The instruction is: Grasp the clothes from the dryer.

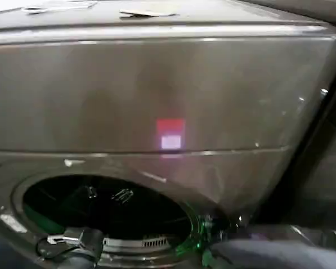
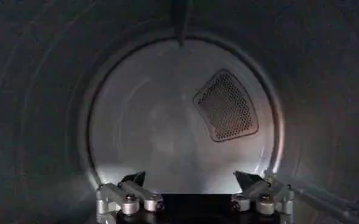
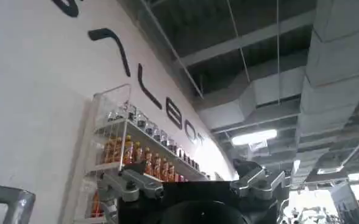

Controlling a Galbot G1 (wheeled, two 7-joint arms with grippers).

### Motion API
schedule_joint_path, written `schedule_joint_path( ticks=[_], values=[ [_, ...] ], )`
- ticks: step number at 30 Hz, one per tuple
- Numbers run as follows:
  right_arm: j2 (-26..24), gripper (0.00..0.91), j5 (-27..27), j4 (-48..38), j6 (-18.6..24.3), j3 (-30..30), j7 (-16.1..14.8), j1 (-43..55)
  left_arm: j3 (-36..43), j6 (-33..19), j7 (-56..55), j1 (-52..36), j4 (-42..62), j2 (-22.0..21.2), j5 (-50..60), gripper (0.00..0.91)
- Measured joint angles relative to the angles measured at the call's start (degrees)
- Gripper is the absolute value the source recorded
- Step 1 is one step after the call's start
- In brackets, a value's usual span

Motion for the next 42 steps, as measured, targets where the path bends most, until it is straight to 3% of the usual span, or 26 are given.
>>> schedule_joint_path(
  ticks=[9,15,32,42],
  values=[
    [-0.2,0.907,-2.6,1.6,-1.2,1.4,-0.3,-1.4,-0.3,-1.0,-0.4,-2.9,2.6,1.3,-1.5,0.907],
    [-0.8,0.907,-3.0,1.1,-0.4,2.9,0.6,-2.8,1.5,-1.2,-0.5,-9.3,8.1,1.6,-2.6,0.907],
    [-0.8,0.907,-3.3,-0.7,0.2,5.1,0.9,-4.1,6.8,-2.8,-1.8,-39.5,40.7,-1.1,-3.8,0.907],
    [-0.9,0.907,-3.6,-0.7,0.2,4.0,0.9,-2.9,9.8,-0.4,2.4,-54.9,60.3,-1.6,-3.0,0.907]
  ],
)
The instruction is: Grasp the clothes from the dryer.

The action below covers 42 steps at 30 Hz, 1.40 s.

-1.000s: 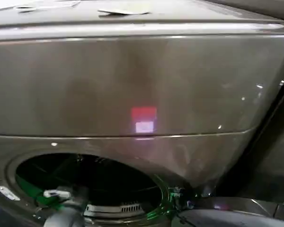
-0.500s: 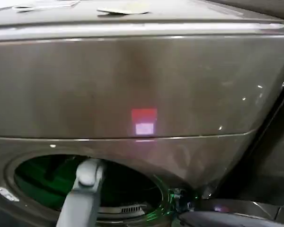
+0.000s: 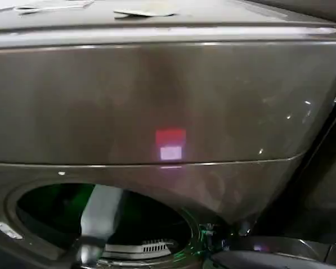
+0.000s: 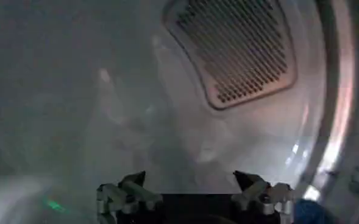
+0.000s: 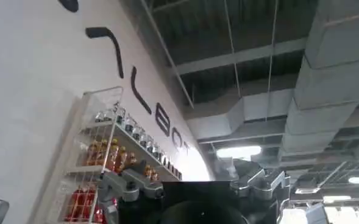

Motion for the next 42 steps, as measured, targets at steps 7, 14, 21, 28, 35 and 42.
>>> schedule_joint_path(
  ticks=[7,14,21,28,35,42],
  values=[
    [0.2,0.907,-0.2,-0.2,-0.1,-0.1,-0.3,-0.3,4.2,0.7,11.3,-7.6,10.9,1.5,3.8,0.907],
    [0.5,0.907,-0.3,-0.1,-0.2,-0.2,-0.4,-0.5,12.6,-2.7,28.4,-14.1,22.3,3.6,11.3,0.907],
    [0.7,0.907,-0.5,-0.2,-0.2,-0.2,-0.4,-0.7,21.2,-6.3,42.4,-20.9,32.4,3.8,20.5,0.907],
    [1.1,0.907,-0.9,0.1,-0.1,-0.4,-0.5,-0.4,27.4,-10.0,51.6,-28.0,40.7,3.2,32.3,0.907],
    [1.2,0.907,-1.4,0.4,0.0,-1.0,-0.5,0.2,30.9,-12.1,55.0,-32.5,46.5,1.8,42.5,0.907],
    [1.4,0.907,-1.7,0.8,0.1,-1.5,-0.6,0.7,31.8,-11.4,54.9,-34.1,51.3,1.1,48.8,0.907]
  ],
)
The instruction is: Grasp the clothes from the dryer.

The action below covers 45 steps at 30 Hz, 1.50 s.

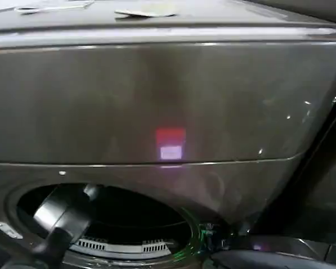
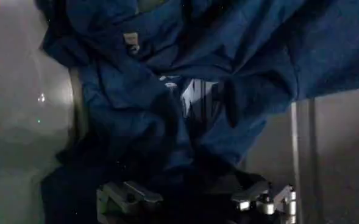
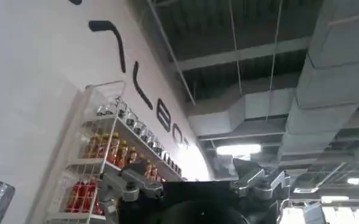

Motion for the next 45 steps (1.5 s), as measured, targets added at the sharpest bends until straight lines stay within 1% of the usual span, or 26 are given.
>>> schedule_joint_path(
  ticks=[7,8,9,10,11,14,25,31,38,45],
  values=[
    [0.1,0.907,-0.1,0.4,0.1,-0.4,-0.1,0.2,-0.1,0.0,-2.0,0.2,2.8,-0.5,0.8,0.907],
    [0.1,0.907,-0.1,0.4,0.2,-0.5,-0.1,0.2,-0.2,0.0,-2.3,0.3,3.0,-0.5,0.7,0.614],
    [0.2,0.907,-0.2,0.4,0.2,-0.6,-0.1,0.2,-0.2,0.0,-2.6,0.3,3.2,-0.6,0.5,0.466],
    [0.2,0.907,-0.2,0.5,0.2,-0.6,-0.1,0.2,-0.2,0.0,-3.0,0.2,3.5,-0.7,0.3,0.228],
    [0.2,0.907,-0.2,0.6,0.3,-0.7,-0.1,0.2,-0.3,0.1,-3.5,0.1,3.8,-0.7,0.1,0.080],
    [0.3,0.907,-0.2,0.7,0.3,-0.9,-0.1,0.3,-0.8,0.3,-4.6,-0.2,4.0,-0.8,-1.0,0.000],
    [0.8,0.907,-0.6,0.8,0.7,-1.7,0.0,0.9,-1.6,-0.3,-5.7,-0.2,3.8,-0.8,-3.7,0.000],
    [0.8,0.907,-1.0,1.1,0.7,-2.5,0.1,1.7,-4.4,1.3,-9.0,2.3,0.6,-0.1,-6.6,0.000],
    [1.2,0.907,-1.6,1.7,1.0,-4.0,0.2,2.7,-11.8,4.8,-15.6,7.4,-6.7,0.9,-9.1,0.000],
    [1.5,0.907,-2.1,2.0,1.2,-5.4,0.4,3.8,-19.2,9.5,-26.0,15.9,-21.0,1.4,-15.1,0.000]
  ],
)
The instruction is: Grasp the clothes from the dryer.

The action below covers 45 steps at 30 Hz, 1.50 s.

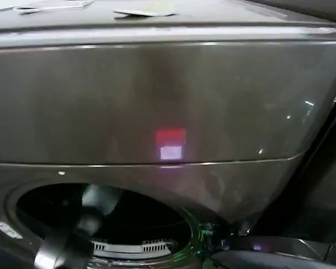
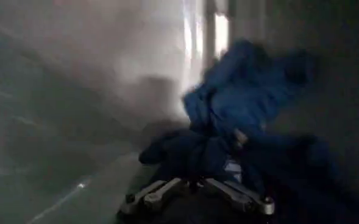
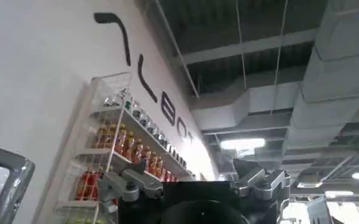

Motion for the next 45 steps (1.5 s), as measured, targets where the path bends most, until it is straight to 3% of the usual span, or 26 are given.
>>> schedule_joint_path(
  ticks=[7,18,26,33,45],
  values=[
    [0.3,0.907,-0.2,0.3,0.3,-1.0,0.1,0.4,-6.6,-1.4,-14.4,10.3,-14.9,-1.6,-8.8,0.000],
    [0.6,0.907,0.1,1.3,2.1,-1.8,-0.1,0.6,-15.6,-14.1,-32.8,22.7,-30.9,-4.9,-20.1,0.000],
    [0.7,0.907,-0.7,1.1,4.4,-1.9,-0.8,0.8,-18.4,-21.1,-40.2,30.9,-39.2,-7.4,-24.6,0.000],
    [0.5,0.907,-0.4,0.5,6.2,-1.8,-0.8,0.8,-19.5,-22.0,-42.3,36.1,-43.7,-8.0,-26.4,0.000],
    [0.2,0.907,-0.1,-0.1,7.1,-0.6,-0.5,0.4,-19.2,-21.4,-42.8,36.9,-45.1,-7.4,-27.5,0.000]
  ],
)
